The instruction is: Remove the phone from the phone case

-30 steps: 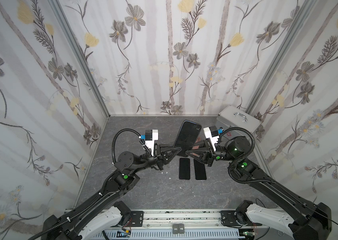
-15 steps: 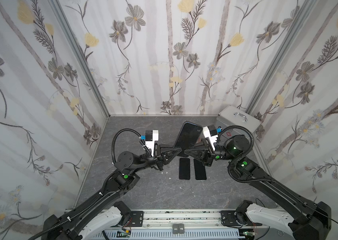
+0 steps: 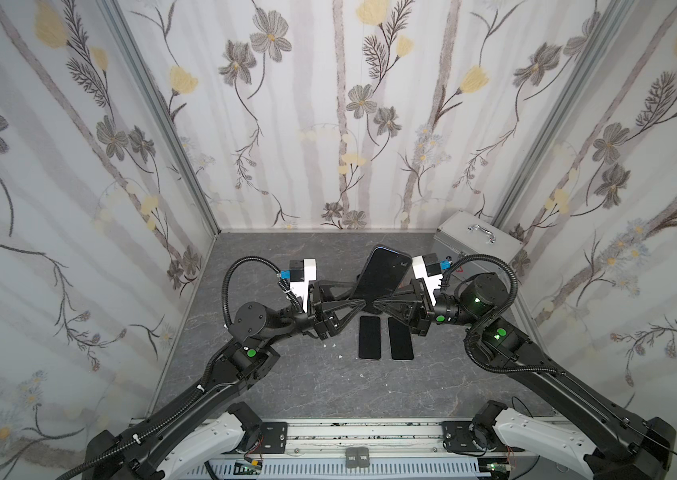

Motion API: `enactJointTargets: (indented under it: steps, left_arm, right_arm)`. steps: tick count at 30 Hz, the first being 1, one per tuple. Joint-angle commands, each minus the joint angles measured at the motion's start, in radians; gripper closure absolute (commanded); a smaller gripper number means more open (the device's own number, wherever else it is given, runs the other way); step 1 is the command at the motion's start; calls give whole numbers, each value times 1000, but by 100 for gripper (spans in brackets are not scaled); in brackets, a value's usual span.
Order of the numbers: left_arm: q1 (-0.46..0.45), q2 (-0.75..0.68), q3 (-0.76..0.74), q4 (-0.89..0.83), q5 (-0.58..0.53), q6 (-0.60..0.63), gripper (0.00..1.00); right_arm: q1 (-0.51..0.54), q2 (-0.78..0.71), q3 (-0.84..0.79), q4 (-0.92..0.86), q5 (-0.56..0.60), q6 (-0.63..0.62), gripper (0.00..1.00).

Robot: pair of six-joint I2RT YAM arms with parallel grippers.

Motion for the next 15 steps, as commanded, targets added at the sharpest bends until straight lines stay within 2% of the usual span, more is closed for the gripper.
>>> enactJointTargets:
  steps: [1,5,10,15]
  left_arm:
    - [1,-2,67,-138,-137,219,44]
    - [1,7,153,-233,-223,390,44]
    - [-10,38,253,-315,-228,514,45]
    - [-42,55,295,-356,-233,601,52]
  right_arm:
    - [-5,-25,11,-111,131,-118,100]
    - [-9,-52,39,-248,202,-204,100]
    - [-2,-74,61,-367,314,-290,100]
    - [27,-87,79,-432,420,-337,100]
